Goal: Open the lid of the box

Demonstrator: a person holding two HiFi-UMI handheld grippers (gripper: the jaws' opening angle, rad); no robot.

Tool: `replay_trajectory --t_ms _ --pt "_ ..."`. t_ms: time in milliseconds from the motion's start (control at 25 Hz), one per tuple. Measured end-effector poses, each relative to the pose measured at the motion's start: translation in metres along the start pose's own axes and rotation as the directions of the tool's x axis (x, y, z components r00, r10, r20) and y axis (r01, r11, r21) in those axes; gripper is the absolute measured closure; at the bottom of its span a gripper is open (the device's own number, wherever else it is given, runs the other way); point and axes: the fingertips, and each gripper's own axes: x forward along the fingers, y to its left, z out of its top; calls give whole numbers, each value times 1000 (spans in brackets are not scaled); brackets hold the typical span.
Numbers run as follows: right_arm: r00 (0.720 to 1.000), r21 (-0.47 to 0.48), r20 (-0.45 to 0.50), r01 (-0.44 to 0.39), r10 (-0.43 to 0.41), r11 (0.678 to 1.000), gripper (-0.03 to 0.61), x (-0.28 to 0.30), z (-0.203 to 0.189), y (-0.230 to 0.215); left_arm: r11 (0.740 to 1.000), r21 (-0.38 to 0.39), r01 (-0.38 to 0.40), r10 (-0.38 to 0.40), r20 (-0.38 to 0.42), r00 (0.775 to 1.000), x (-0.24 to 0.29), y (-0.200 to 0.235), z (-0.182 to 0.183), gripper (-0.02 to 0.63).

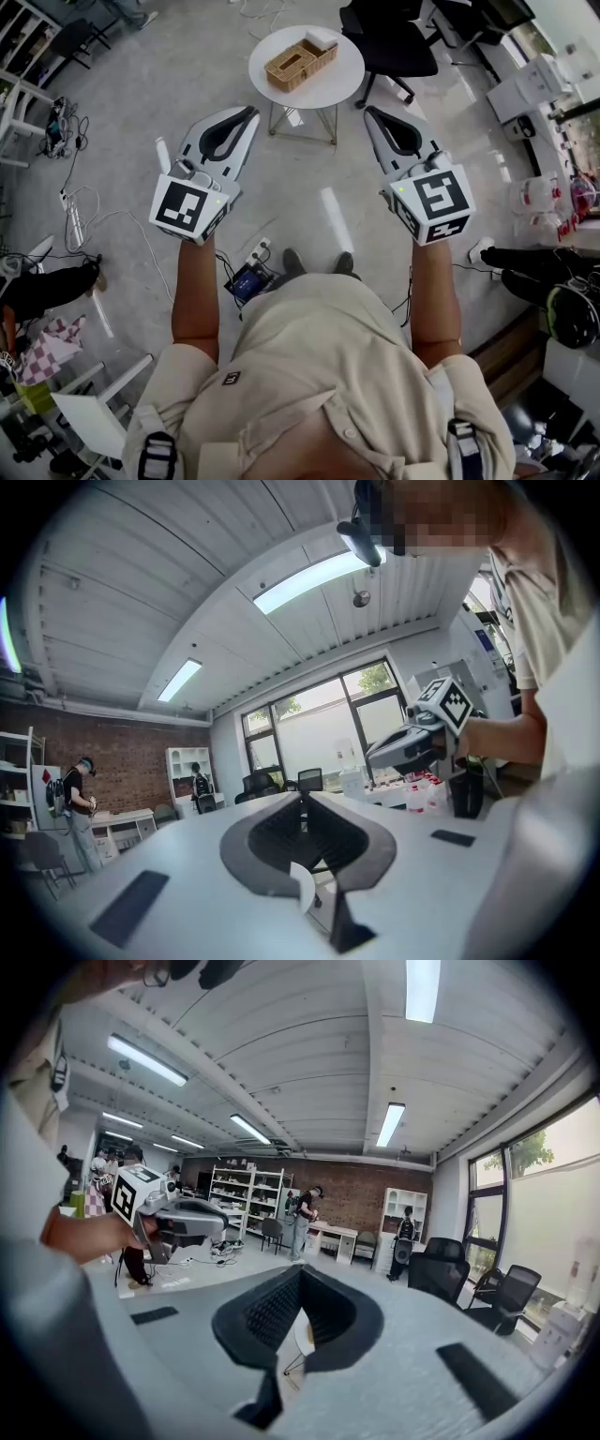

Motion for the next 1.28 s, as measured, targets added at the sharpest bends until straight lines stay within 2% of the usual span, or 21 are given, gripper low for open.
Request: replay_trajectory --t_ms 240,680,920,1280 --pt "998 56 57 12 -15 998 586 13 15 6 1000 -2 15 -15 5 1000 -9 19 -2 589" --pt "998 54 48 39 -42 998 586 49 22 19 998 -10 63 -63 21 998 -14 51 -20 589" --pt "998 51 48 30 -33 998 586 70 10 -7 998 -16 57 -56 11 998 15 61 -33 589" --pt "997 52 67 -33 30 998 587 99 11 -60 1000 -24 -9 9 -22 1000 58 73 -32 589"
